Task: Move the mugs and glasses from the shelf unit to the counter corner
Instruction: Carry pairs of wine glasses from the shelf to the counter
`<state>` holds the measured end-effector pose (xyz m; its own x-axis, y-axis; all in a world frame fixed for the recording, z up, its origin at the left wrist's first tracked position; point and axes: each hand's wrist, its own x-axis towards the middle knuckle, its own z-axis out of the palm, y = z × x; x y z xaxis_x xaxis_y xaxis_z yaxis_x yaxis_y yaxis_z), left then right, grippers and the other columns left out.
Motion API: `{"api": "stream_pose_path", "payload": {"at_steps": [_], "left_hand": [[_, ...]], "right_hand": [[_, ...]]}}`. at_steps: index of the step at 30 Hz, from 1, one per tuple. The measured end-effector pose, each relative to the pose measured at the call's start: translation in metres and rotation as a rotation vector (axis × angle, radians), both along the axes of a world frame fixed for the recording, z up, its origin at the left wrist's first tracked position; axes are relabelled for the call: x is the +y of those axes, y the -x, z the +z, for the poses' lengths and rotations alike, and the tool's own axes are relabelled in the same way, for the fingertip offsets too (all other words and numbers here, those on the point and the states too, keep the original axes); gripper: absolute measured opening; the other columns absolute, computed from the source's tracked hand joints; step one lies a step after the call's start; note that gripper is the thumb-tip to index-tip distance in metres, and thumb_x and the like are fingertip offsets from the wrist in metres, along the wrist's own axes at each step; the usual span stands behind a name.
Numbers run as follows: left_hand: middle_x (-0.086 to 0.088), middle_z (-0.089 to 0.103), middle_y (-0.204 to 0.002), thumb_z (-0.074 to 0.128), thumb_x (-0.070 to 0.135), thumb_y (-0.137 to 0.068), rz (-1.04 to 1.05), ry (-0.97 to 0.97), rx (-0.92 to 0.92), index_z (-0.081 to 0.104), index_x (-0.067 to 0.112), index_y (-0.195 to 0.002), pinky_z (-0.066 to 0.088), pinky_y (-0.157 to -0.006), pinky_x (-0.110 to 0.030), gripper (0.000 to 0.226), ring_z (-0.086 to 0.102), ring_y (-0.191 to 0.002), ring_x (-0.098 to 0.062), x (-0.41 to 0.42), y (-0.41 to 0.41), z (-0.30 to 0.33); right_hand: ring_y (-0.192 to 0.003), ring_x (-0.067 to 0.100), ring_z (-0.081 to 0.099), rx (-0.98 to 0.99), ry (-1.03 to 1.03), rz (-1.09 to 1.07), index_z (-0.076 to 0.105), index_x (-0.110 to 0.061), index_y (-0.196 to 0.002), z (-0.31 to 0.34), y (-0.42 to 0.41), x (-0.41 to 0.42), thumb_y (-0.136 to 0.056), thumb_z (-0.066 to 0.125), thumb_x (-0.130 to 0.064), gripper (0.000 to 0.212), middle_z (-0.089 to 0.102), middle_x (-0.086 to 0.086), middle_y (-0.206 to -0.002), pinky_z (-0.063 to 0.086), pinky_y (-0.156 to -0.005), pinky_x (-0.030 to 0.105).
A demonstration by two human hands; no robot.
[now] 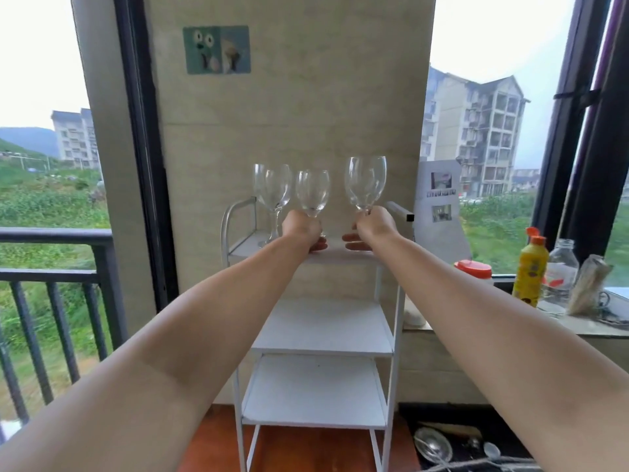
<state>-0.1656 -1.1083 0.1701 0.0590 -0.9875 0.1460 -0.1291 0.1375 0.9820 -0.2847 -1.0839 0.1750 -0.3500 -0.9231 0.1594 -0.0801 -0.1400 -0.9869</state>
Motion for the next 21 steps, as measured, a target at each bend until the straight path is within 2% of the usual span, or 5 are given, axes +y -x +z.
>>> {"api": "stream_pose_path", "payload": {"at_steps": [5,12,14,17,21], "left_hand": [[-0.011,0.057,-0.073,0.047,0.0,-0.094,-0.028,0.047,0.022,0.057,-0.004,-0.092,0.05,-0.035,-0.021,0.012,0.057,-0.052,-0.02,0.022,0.001,0.004],[-0.006,0.059,-0.07,0.048,0.0,-0.093,-0.042,0.148,0.069,0.055,0.005,-0.072,0.048,-0.036,-0.016,0.024,0.058,-0.051,-0.014,0.084,-0.015,0.007],[-0.005,0.059,-0.07,0.048,0.001,-0.094,-0.054,0.163,0.082,0.056,0.007,-0.071,0.048,-0.038,-0.014,0.025,0.059,-0.046,-0.01,0.102,-0.022,0.0],[-0.004,0.061,-0.072,0.05,0.004,-0.096,-0.072,0.144,0.116,0.058,0.008,-0.075,0.048,-0.039,-0.013,0.023,0.058,-0.036,-0.001,0.131,-0.033,-0.015],[-0.004,0.063,-0.076,0.051,0.008,-0.097,-0.116,0.117,0.12,0.061,0.007,-0.082,0.048,-0.042,-0.013,0.018,0.059,-0.041,-0.002,0.165,-0.044,-0.037]], "right_hand": [[-0.052,0.016,0.065,0.163,0.084,0.024,0.045,0.0,-0.13,0.0,0.0,0.016,-0.103,0.032,-0.016,0.035,0.055,0.017,-0.112,0.051,-0.036,0.024],[-0.041,0.007,0.061,0.289,0.237,0.099,0.058,-0.007,-0.096,0.008,0.003,0.062,-0.101,0.039,-0.022,0.025,0.067,0.004,-0.087,0.045,-0.036,0.019],[-0.039,0.004,0.059,0.28,0.257,0.148,0.057,-0.011,-0.085,0.003,0.002,0.079,-0.101,0.039,-0.021,0.026,0.066,-0.001,-0.08,0.044,-0.036,0.019],[-0.04,0.005,0.057,0.237,0.242,0.215,0.056,-0.007,-0.094,-0.015,0.001,0.108,-0.102,0.038,-0.02,0.024,0.064,-0.002,-0.08,0.044,-0.036,0.019],[-0.04,0.003,0.056,0.2,0.214,0.268,0.055,-0.011,-0.089,-0.052,0.004,0.152,-0.101,0.041,-0.02,0.021,0.065,0.001,-0.086,0.046,-0.04,0.022]]}}
